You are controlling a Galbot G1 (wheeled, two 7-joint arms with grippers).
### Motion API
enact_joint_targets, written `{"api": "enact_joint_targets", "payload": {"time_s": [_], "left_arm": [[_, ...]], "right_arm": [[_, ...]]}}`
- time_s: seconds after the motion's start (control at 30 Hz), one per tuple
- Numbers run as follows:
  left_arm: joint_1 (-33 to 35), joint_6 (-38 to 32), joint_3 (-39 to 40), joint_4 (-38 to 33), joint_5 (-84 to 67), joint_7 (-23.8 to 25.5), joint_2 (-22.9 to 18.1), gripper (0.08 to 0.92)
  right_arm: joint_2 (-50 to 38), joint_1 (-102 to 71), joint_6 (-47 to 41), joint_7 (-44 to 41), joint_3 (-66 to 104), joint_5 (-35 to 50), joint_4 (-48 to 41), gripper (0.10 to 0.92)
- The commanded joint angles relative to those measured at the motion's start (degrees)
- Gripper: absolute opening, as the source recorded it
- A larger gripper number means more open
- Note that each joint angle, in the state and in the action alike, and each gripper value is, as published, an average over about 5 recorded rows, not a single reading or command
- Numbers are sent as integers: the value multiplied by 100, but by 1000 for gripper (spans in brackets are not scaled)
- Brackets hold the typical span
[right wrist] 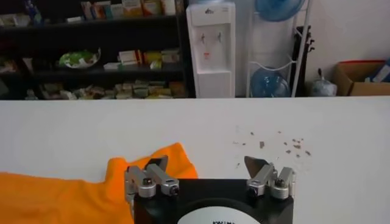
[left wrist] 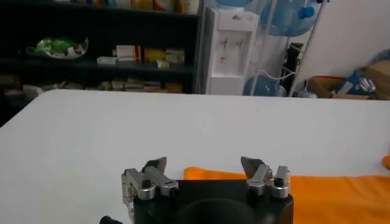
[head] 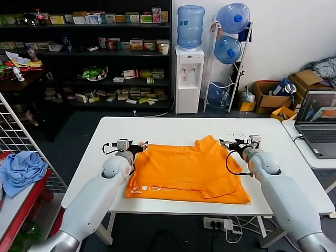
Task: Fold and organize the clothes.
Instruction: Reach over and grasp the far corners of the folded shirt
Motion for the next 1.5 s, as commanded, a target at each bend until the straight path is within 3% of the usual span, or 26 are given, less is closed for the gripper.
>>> {"api": "enact_joint_targets", "payload": {"time_s": [0.03,0.37,0.53,0.93,1.17,1.33,1.5], "left_arm": [[-408,-76,-2,1113,161,80,-363,823],[-400,-218,-171,1575,409,248,-415,823],[-284,-198,-122,1447,450,331,-358,793],[-28,-82,-13,973,375,358,-176,456],[160,-183,-26,603,383,355,-45,256],[359,-246,-81,154,356,318,112,120],[676,-210,-162,-575,193,210,374,92]], "right_arm": [[538,476,334,-470,-127,-511,-1272,823],[859,715,627,-713,8,-913,-1894,817],[965,809,666,-733,15,-1025,-2067,705],[1028,838,515,-662,31,-1076,-2107,359],[864,547,480,-451,-41,-813,-1452,162],[666,243,406,-173,-62,-427,-627,125],[338,-148,271,137,-79,-217,332,125]]}}
